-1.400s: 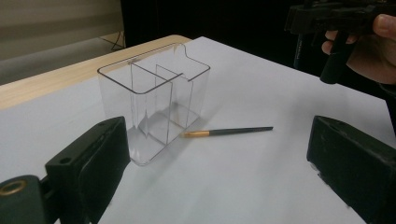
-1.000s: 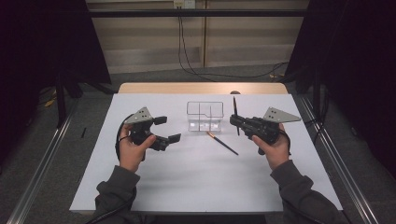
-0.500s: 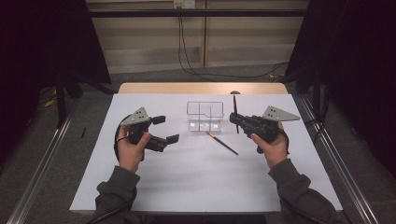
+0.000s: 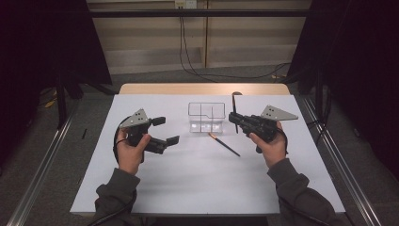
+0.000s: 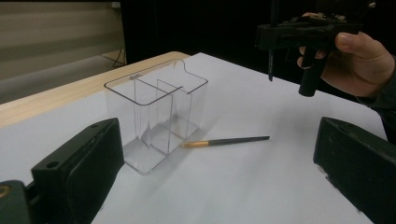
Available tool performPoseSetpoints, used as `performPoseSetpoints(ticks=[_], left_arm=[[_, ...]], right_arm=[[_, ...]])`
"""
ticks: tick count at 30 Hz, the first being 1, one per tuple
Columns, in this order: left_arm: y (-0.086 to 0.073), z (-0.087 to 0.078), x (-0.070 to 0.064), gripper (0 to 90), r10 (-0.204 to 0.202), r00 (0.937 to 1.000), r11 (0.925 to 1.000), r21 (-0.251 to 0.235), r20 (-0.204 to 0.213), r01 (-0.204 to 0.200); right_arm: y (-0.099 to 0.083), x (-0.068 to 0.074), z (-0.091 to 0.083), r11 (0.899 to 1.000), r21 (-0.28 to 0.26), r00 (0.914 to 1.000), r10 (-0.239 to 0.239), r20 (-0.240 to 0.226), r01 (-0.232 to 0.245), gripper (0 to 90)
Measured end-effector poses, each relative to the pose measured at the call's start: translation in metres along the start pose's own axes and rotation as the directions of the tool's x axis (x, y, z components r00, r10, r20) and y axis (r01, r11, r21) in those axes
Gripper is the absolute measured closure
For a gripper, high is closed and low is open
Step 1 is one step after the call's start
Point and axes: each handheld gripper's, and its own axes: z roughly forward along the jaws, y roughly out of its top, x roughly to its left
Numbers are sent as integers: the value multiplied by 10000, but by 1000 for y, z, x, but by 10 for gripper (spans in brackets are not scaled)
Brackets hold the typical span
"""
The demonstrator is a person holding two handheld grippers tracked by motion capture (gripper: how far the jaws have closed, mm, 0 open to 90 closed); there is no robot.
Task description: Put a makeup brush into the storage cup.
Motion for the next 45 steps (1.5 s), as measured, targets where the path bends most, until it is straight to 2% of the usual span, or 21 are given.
performPoseSetpoints(ticks=[22,31,45], left_arm=[[0,1,0,16,95,9999,10000,21,57,-95],[-1,0,0,17,100,9999,9999,-46,117,-100],[-2,1,0,18,48,9999,10000,13,131,-49]], right_arm=[[0,-7,18,9999,-21,9995,172,256,-171,842],[-3,-9,26,9992,-178,9991,372,214,-369,842],[-2,-13,39,9989,-231,9987,422,294,-415,842]])
